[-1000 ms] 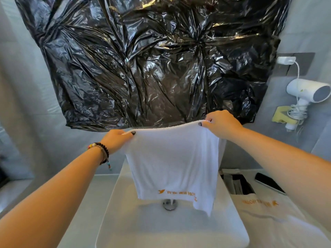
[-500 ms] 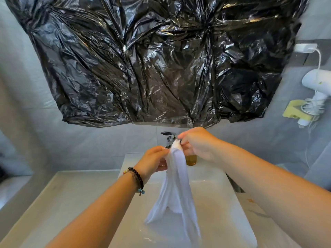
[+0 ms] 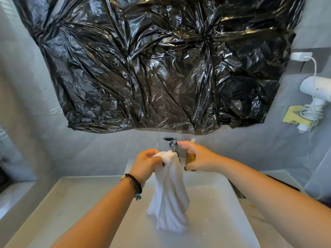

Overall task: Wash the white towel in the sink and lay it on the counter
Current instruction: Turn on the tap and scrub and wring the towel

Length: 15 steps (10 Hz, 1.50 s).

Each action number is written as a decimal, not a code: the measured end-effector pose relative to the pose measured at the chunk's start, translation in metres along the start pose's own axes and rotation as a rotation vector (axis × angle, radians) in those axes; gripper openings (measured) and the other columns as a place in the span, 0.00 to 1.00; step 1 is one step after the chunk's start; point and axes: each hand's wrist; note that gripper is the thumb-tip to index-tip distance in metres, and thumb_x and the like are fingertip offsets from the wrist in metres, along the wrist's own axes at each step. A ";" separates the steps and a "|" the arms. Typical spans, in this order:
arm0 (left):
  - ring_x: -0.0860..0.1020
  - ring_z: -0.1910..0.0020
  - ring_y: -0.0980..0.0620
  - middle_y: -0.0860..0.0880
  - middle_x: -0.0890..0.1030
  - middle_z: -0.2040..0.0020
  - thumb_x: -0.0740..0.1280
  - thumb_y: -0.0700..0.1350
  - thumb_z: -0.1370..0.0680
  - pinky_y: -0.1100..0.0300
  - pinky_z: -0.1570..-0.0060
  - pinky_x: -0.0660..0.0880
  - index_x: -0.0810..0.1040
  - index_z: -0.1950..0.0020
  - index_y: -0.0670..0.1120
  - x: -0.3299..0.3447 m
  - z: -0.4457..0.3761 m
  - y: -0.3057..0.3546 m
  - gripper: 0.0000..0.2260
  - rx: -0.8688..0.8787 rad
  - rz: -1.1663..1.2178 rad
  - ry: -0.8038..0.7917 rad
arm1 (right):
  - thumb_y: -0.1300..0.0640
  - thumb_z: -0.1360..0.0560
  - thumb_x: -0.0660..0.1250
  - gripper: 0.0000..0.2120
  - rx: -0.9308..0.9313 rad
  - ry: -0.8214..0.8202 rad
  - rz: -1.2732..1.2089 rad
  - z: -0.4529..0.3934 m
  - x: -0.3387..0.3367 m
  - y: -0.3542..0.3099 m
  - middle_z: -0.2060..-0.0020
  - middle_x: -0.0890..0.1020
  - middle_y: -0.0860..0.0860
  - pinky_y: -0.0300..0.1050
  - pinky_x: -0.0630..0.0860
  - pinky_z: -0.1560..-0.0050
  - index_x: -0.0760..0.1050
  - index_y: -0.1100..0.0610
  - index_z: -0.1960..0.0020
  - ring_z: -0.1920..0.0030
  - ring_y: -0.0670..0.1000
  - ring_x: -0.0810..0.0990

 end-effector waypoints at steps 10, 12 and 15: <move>0.60 0.70 0.49 0.49 0.61 0.70 0.58 0.37 0.41 0.58 0.66 0.55 0.60 0.74 0.48 0.005 -0.020 -0.104 0.08 -0.581 0.088 0.200 | 0.53 0.28 0.74 0.13 0.240 -0.078 -0.106 0.008 0.055 0.069 0.72 0.70 0.48 0.37 0.66 0.71 0.74 0.56 0.66 0.71 0.46 0.69; 0.73 0.63 0.48 0.46 0.74 0.59 0.61 0.34 0.23 0.57 0.62 0.70 0.74 0.48 0.42 0.029 -0.029 -0.161 0.06 -0.576 0.025 0.235 | 0.57 0.25 0.71 0.11 0.488 0.299 -0.147 -0.013 0.104 0.142 0.55 0.79 0.52 0.40 0.72 0.60 0.77 0.58 0.44 0.54 0.51 0.77; 0.59 0.25 0.47 0.50 0.57 0.22 0.55 0.53 0.18 0.53 0.29 0.61 0.51 0.21 0.48 0.077 0.003 -0.246 0.27 -0.344 -0.951 0.003 | 0.47 0.18 0.53 0.26 0.516 0.237 0.163 -0.013 0.203 0.187 0.22 0.52 0.51 0.50 0.55 0.25 0.51 0.45 0.22 0.23 0.54 0.53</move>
Point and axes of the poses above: each hand's wrist, its own z-axis away from the middle knuckle, its own x-axis out of the palm, y = z × x
